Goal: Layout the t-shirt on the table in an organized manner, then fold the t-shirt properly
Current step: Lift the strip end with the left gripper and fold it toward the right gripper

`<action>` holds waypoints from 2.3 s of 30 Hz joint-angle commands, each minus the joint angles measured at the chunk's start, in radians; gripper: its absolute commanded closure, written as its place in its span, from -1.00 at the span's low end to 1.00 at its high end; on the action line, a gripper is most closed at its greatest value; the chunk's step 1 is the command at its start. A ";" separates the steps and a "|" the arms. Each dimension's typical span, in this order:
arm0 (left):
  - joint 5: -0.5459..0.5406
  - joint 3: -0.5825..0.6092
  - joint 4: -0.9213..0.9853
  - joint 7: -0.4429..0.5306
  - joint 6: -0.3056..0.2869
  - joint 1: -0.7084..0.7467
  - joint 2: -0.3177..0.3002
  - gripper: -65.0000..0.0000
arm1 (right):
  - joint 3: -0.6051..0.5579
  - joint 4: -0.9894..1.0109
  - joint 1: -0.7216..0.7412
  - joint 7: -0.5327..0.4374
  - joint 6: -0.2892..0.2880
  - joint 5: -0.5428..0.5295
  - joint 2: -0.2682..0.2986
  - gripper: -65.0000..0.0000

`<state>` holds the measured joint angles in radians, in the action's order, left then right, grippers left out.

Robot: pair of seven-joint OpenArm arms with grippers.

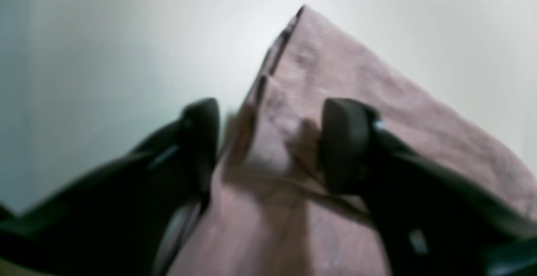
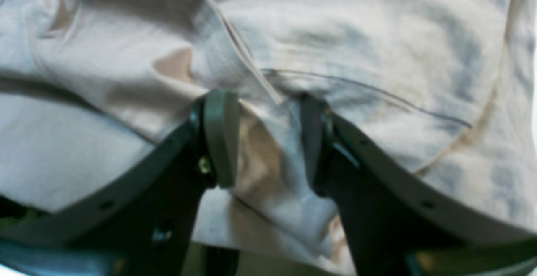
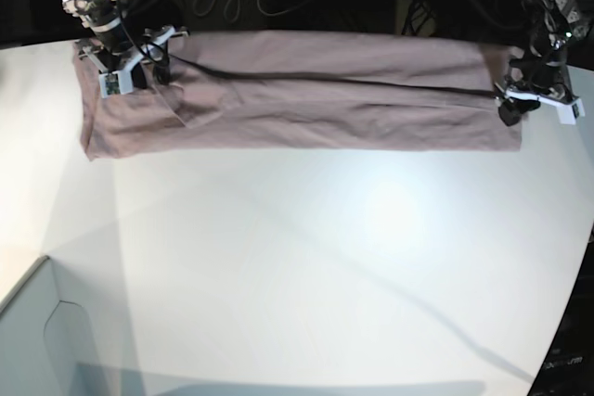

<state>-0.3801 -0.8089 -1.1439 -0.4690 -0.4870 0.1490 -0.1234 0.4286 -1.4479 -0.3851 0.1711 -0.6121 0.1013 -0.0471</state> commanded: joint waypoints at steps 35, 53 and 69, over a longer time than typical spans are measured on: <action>0.020 0.132 -0.437 -0.165 0.012 -0.013 0.164 0.99 | -0.001 -0.007 0.015 0.000 -0.002 0.002 -0.001 0.25; 0.169 0.804 -0.468 0.098 0.241 0.146 0.280 0.99 | -0.001 -0.009 0.011 0.003 -0.002 0.002 -0.001 0.25; 0.160 1.146 -0.269 0.269 0.413 0.064 0.224 0.99 | 0.000 -0.012 0.010 0.003 -0.002 0.004 0.002 0.25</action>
<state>-0.2134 0.3302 -1.3945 -0.2279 -0.0696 0.2260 0.0856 0.4252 -1.4464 -0.3714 0.1783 -0.6121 0.1078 -0.0498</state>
